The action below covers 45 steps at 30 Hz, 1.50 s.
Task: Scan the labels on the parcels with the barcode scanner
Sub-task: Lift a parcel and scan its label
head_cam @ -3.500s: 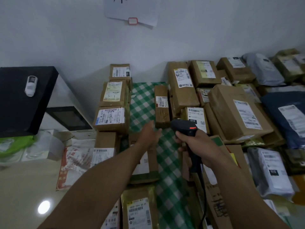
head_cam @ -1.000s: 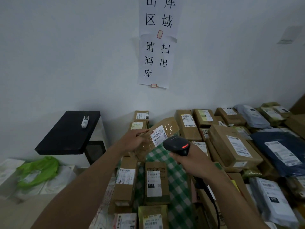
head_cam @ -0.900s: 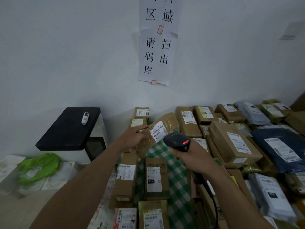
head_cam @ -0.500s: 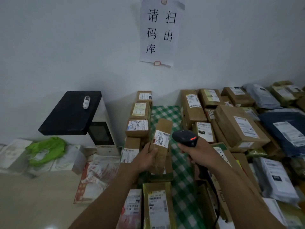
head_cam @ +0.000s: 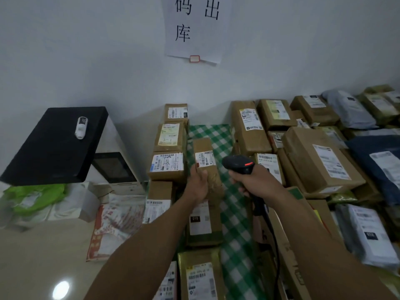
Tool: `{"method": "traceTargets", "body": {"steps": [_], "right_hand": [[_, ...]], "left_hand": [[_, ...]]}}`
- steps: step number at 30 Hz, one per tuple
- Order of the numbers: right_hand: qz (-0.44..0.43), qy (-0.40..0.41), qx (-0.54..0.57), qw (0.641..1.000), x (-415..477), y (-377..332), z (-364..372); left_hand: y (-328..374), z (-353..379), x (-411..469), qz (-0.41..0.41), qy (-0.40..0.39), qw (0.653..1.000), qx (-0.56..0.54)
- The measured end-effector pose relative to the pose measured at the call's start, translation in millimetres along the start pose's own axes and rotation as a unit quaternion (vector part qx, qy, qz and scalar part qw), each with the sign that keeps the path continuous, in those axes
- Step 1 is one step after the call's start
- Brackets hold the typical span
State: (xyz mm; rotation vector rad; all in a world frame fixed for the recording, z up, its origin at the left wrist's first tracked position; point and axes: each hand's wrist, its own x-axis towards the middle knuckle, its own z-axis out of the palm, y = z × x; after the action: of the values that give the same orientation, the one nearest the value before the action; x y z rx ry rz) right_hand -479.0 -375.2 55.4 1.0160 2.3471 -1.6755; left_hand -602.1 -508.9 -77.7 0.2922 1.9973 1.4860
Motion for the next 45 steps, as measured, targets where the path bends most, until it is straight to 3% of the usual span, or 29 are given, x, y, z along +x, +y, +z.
{"method": "traceTargets", "body": {"steps": [7,14,16,20,26,31,36,41,45], "right_hand": [[0.032,-0.010,0.027,0.999,55.9,10.5,-1.8],[0.056,-0.018,0.035,0.998,87.5,17.6,-4.7],[0.057,-0.020,0.034,0.998,92.8,18.9,-8.5],[0.057,-0.015,0.056,0.997,97.7,21.4,-16.0],[0.051,-0.016,0.065,0.996,96.9,21.7,-17.7],[0.048,-0.015,0.066,0.997,91.3,18.9,-17.0],[0.036,-0.005,0.074,0.997,77.4,14.6,-18.6],[0.045,0.014,0.125,0.991,45.8,17.2,-27.3],[0.046,0.029,0.153,0.987,5.6,24.3,-36.7]], "left_hand": [[-7.5,15.3,82.8,0.036,0.105,0.987,0.114],[-19.2,33.3,121.7,-0.006,0.110,0.978,0.176],[-22.6,33.3,122.5,-0.015,0.090,0.957,0.277],[-31.9,38.0,122.6,0.049,0.068,0.888,0.451],[-34.9,43.4,122.1,0.029,0.013,0.913,0.407],[-39.7,35.8,105.6,0.012,0.056,0.891,0.450],[-41.9,33.1,98.3,-0.001,0.025,0.879,0.477],[-20.8,42.0,66.5,0.073,-0.005,0.937,0.343],[5.5,57.4,-8.7,0.068,-0.059,0.973,0.212]]}}
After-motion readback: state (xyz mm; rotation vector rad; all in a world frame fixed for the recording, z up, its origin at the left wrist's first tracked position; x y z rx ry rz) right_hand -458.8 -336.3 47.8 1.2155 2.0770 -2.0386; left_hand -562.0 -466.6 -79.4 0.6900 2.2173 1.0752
